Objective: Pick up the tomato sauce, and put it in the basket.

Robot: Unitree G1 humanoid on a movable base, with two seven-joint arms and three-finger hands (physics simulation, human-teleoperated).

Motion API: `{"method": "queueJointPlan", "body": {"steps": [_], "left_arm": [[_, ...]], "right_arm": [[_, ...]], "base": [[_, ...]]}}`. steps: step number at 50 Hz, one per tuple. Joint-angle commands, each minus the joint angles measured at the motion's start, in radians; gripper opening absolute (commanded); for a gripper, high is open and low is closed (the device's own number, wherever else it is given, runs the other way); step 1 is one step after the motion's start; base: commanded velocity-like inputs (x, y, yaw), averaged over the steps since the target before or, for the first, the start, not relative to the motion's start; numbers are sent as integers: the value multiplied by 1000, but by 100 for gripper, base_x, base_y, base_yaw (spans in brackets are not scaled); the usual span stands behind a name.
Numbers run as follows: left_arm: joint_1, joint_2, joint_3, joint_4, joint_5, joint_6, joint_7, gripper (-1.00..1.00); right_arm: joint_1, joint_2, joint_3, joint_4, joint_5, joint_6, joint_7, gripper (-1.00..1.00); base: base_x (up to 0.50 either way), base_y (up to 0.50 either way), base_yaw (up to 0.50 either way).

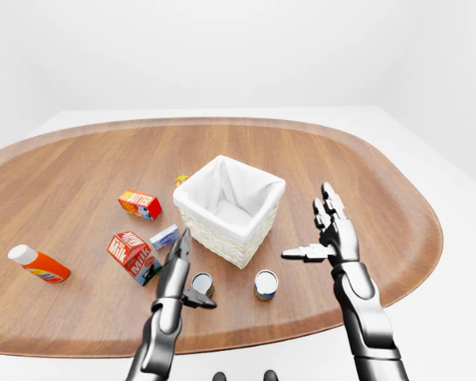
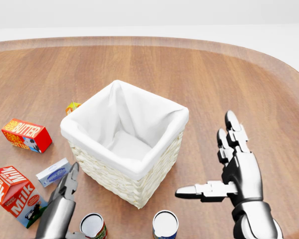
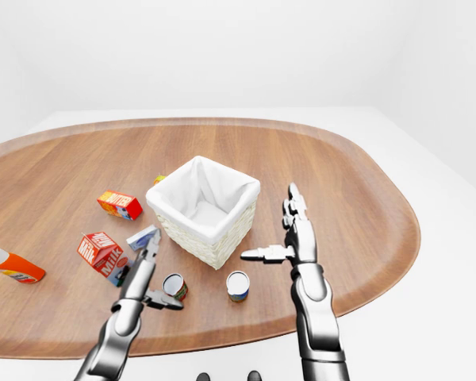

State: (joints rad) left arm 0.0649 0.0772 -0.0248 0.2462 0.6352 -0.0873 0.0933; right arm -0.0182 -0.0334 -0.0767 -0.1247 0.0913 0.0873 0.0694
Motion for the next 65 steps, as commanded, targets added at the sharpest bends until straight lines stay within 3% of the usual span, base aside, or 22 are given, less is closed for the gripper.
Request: {"method": "queueJointPlan", "body": {"steps": [1, 65], "left_arm": [[-6, -7, -9, -1, 2, 0, 0, 100], [-63, 0, -18, 178, -3, 0, 52, 100]], "right_arm": [[1, 0, 1, -1, 0, 0, -1, 100], [-3, 1, 2, 16, -3, 0, -1, 100]], "base": [[0, 0, 0], [0, 0, 0]]}}
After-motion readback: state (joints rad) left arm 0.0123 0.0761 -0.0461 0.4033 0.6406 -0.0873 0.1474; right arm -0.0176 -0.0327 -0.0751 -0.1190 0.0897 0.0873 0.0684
